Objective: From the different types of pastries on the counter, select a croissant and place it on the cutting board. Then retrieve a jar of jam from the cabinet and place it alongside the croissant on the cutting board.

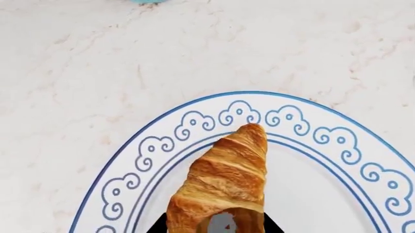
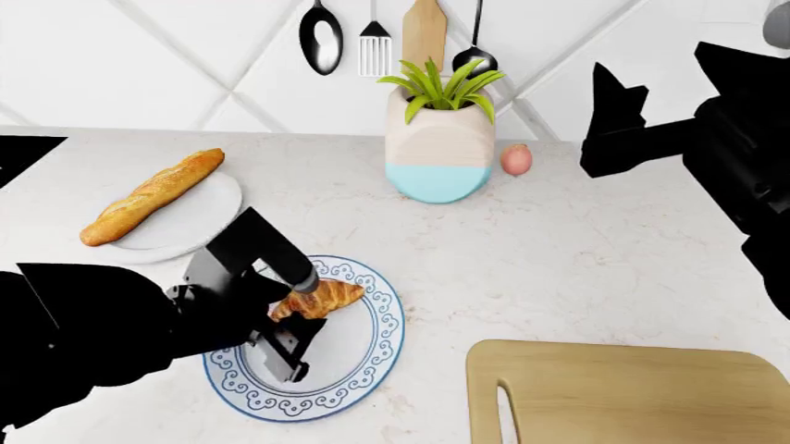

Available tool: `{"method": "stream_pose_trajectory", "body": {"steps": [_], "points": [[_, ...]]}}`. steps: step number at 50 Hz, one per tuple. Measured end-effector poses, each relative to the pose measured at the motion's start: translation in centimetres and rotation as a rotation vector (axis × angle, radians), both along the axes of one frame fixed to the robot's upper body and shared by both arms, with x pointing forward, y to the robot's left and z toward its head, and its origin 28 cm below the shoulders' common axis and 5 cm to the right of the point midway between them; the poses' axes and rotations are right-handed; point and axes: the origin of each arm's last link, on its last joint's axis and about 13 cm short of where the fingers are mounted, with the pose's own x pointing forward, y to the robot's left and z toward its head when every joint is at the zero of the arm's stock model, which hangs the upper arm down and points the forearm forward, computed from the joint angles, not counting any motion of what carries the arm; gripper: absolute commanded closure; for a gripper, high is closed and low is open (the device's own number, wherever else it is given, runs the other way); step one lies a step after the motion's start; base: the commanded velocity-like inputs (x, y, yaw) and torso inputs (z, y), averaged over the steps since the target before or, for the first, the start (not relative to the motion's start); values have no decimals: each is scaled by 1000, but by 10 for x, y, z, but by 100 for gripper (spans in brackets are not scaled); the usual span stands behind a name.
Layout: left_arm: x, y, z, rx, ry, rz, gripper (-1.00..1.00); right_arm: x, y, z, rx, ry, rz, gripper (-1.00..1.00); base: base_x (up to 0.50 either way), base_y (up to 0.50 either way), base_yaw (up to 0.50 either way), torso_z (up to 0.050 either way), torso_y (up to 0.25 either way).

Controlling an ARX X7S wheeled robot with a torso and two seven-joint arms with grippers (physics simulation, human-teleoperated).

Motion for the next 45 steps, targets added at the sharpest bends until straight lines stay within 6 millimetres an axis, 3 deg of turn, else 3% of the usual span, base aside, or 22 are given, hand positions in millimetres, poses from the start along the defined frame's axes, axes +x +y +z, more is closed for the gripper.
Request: {"method": "stream_pose_trajectory", "body": {"steps": [10, 21, 32, 45], "points": [[0, 0, 2, -20, -21, -6, 100, 0, 0, -1, 0, 1, -2, -100, 0, 0, 0, 0, 0], [-5, -10, 25, -60, -119, -72, 100, 0, 0, 0, 1, 0, 0, -100, 0, 0, 0, 0, 0], [-17, -38, 41, -74, -178, -212, 100, -1, 0, 4, 2, -9, 2, -100, 0, 0, 0, 0, 0], [-24, -81, 44, -90, -206, -374, 100, -2, 1, 6, 7, -17, 5, -100, 0, 0, 0, 0, 0]]}}
